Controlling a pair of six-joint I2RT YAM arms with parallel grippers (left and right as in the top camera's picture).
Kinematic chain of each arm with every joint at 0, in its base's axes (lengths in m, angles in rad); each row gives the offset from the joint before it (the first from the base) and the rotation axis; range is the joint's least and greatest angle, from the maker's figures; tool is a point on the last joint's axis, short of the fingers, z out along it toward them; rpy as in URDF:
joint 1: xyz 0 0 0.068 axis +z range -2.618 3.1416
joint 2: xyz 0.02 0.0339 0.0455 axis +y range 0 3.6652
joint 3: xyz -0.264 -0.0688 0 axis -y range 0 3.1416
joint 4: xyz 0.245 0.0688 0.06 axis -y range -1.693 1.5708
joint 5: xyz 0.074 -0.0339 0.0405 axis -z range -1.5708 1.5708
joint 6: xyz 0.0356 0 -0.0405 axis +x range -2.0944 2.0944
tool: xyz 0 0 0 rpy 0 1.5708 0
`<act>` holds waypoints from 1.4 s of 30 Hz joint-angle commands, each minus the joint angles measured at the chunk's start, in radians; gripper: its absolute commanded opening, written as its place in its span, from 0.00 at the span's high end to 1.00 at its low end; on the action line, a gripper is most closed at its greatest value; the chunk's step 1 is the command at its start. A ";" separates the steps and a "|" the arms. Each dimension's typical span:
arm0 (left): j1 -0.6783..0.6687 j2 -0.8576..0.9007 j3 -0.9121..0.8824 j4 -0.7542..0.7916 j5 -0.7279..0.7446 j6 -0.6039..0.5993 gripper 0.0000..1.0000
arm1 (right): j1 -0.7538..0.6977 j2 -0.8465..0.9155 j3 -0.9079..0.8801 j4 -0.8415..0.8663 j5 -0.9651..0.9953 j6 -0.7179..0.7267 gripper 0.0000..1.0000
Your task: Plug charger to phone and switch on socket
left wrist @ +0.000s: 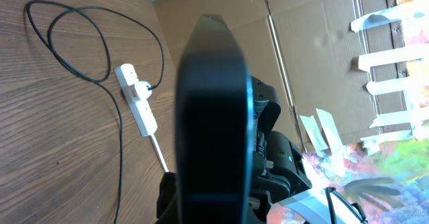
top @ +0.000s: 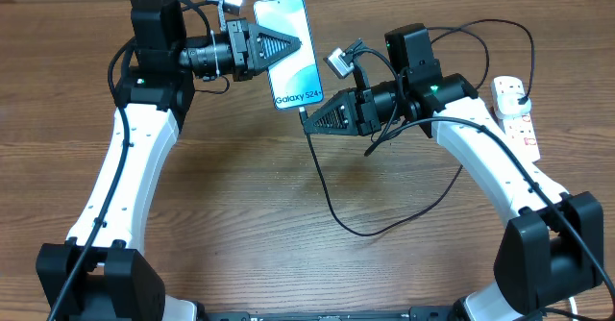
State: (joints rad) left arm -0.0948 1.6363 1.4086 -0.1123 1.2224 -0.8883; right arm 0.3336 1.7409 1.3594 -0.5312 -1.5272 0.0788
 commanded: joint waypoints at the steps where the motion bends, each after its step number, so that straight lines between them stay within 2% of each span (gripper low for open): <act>1: -0.005 -0.006 0.015 0.004 0.050 -0.009 0.96 | -0.010 -0.009 0.028 0.015 0.010 0.008 0.96; 21: -0.024 -0.006 0.015 0.004 0.047 0.063 0.96 | -0.010 -0.009 0.028 0.016 0.007 0.008 0.96; 26: -0.026 -0.006 0.015 0.004 0.050 0.060 0.96 | -0.010 -0.009 0.028 0.015 0.008 0.008 0.96; 33: -0.026 -0.006 0.015 0.004 0.058 -0.014 0.96 | -0.010 -0.009 0.028 0.018 0.026 0.023 0.96; 42: -0.026 -0.006 0.015 0.004 0.058 0.011 0.96 | -0.010 -0.009 0.028 0.029 0.026 0.031 0.96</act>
State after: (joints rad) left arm -0.0986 1.6363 1.4086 -0.1085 1.2182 -0.8841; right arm 0.3336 1.7409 1.3594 -0.5148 -1.5188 0.1017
